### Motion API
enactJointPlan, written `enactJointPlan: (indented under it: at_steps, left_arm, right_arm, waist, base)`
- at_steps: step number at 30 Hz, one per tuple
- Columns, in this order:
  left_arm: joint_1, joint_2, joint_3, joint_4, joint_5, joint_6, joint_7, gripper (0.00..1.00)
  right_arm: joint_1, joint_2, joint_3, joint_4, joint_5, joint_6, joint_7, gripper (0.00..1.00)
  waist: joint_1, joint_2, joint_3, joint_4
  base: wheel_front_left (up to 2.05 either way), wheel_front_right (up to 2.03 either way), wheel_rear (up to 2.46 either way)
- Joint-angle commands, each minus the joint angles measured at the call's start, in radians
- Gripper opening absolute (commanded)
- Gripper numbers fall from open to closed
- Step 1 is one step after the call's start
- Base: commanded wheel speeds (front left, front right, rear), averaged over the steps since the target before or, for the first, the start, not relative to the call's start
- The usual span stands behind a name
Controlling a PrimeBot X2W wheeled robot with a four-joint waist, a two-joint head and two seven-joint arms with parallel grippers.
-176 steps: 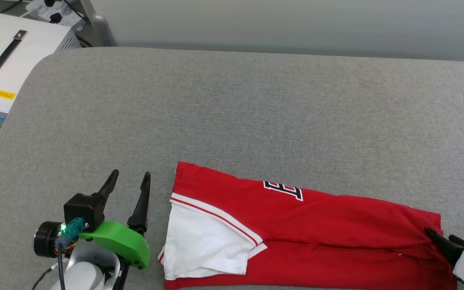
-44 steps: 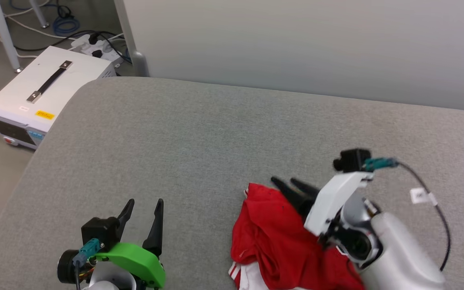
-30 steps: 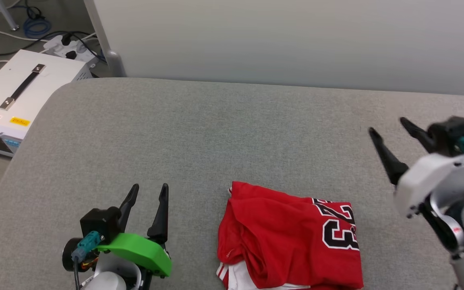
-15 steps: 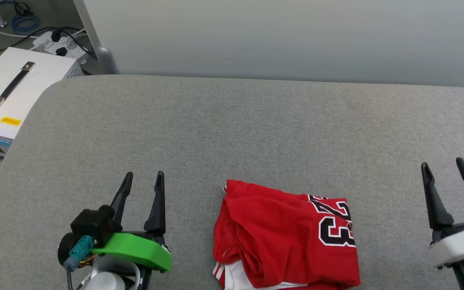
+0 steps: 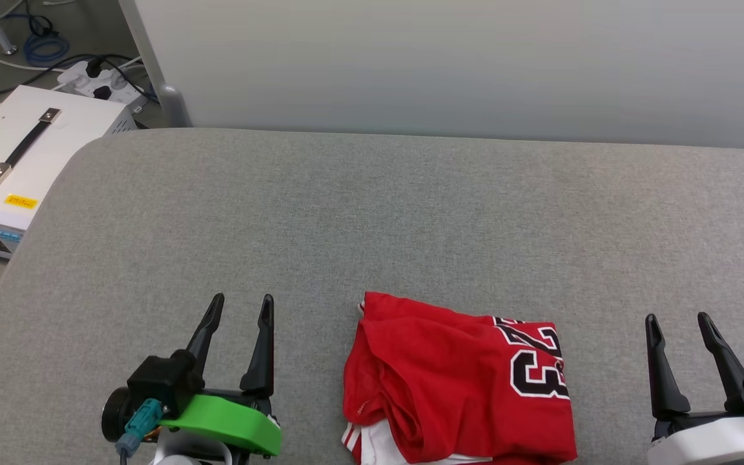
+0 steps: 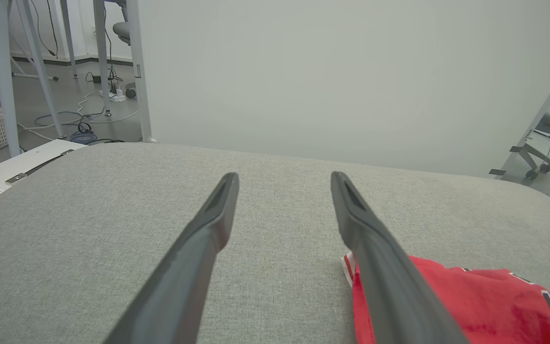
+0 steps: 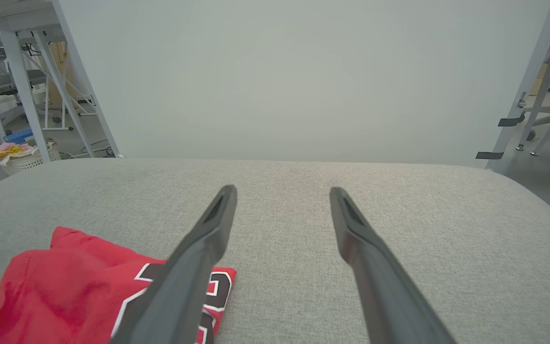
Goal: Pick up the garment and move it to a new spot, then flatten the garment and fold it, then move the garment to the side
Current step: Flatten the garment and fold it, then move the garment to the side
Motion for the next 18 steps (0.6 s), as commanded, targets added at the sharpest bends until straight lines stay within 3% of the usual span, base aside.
enactJointPlan:
  at_steps: [1, 7, 12, 14, 15, 18]
  left_arm:
    - [0.015, -0.010, 0.009, 0.003, 0.012, -0.009, -0.006, 1.00]
    - [0.010, -0.028, 0.029, 0.010, 0.035, -0.029, -0.006, 1.00]
    - [0.007, -0.038, 0.037, 0.019, 0.045, -0.040, -0.006, 1.00]
    - [0.003, -0.041, 0.039, 0.021, 0.048, -0.043, -0.006, 1.00]
    - [-0.004, -0.046, 0.042, 0.024, 0.051, -0.047, -0.006, 1.00]
    - [-0.012, -0.049, 0.039, 0.031, 0.057, -0.050, -0.006, 1.00]
  right_arm:
    - [0.001, 0.000, 0.000, 0.005, -0.005, 0.000, -0.005, 1.00]
    - [-0.008, -0.007, 0.001, 0.013, 0.000, 0.000, 0.012, 1.00]
    - [-0.017, -0.028, 0.027, 0.011, 0.028, 0.000, 0.089, 1.00]
    - [-0.023, -0.038, 0.043, 0.011, 0.055, 0.000, 0.175, 1.00]
    - [-0.035, -0.055, 0.069, 0.007, 0.102, 0.000, 0.352, 1.00]
    - [-0.055, -0.078, 0.107, -0.013, 0.157, 0.000, 0.527, 1.00]
  waist:
    - [0.0000, 0.0000, 0.000, 0.000]
    - [0.0000, 0.0000, 0.006, 0.005]
    - [0.0000, 0.0000, 0.017, 0.014]
    - [0.0000, 0.0000, 0.024, 0.018]
    - [0.0000, 0.0000, 0.040, 0.025]
    - [0.0000, 0.0000, 0.059, 0.034]
  base:
    - [0.00, 0.00, 0.00]
    - [0.00, 0.00, 0.00]
    - [0.00, 0.00, 0.00]
    - [0.00, 0.00, 0.00]
    - [0.00, 0.00, 0.00]
    - [0.00, 0.00, 0.00]
